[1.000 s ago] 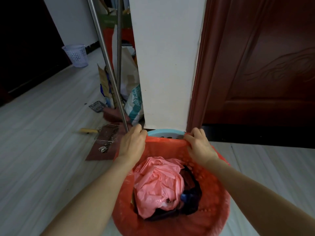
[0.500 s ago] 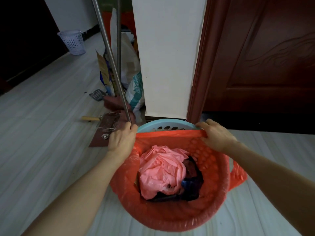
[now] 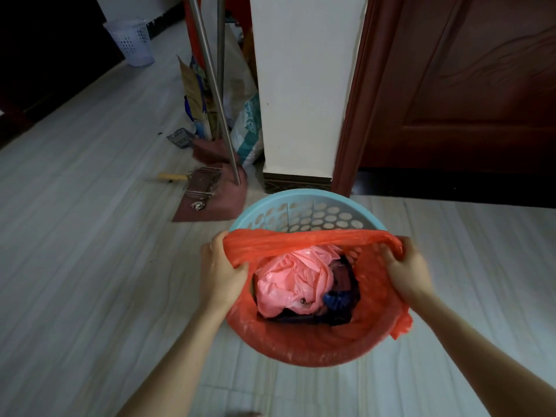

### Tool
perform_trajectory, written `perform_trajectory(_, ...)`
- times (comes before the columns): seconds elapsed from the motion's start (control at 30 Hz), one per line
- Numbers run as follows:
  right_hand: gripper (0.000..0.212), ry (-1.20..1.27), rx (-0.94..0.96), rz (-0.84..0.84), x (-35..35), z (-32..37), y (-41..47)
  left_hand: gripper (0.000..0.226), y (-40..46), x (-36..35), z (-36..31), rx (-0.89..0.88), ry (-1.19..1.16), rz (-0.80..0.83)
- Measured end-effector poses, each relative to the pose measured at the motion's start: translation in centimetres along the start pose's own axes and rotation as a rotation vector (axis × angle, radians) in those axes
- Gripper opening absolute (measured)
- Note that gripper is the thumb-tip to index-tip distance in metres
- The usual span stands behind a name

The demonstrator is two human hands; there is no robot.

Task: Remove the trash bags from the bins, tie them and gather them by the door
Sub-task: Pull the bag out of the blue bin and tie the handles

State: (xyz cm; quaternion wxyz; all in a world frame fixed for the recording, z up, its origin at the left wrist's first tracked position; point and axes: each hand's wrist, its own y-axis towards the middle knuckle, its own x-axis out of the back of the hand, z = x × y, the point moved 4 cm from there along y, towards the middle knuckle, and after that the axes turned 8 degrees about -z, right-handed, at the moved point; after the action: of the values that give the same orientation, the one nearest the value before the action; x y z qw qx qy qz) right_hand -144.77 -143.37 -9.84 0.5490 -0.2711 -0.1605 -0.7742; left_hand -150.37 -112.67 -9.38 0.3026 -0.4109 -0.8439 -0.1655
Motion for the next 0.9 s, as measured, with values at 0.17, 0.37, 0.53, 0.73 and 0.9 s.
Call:
perform_trajectory(0.17, 0.025, -0.016, 0.018, -0.112, -0.9, 1.3, 0.1, 0.032, 0.3, 1.3, 0.4, 0.034, 0.052, -0.287)
perform_trajectory(0.37, 0.023, -0.142, 0.086, -0.257, -3.0, 4.4, 3.3, 0.022, 4.6, 0.8, -1.1, -0.033, 0.163, -0.407)
perform_trajectory(0.53, 0.025, -0.162, 0.175, -0.236, -5.9, 7.4, 7.8, 0.021, 9.4, -0.2, -2.6, -0.117, 0.215, -0.413)
perform_trajectory(0.73, 0.037, -0.051, 0.223, -0.066, -6.6, 8.8, 8.3, 0.047, 10.0, -0.8, -3.3, -0.207, 0.309, -0.105)
perform_trajectory(0.9, 0.057, -0.145, 0.206, 0.009, -4.1, 6.1, 3.5, 0.068, 5.0, 0.5, -0.5, -0.227, 0.342, 0.066)
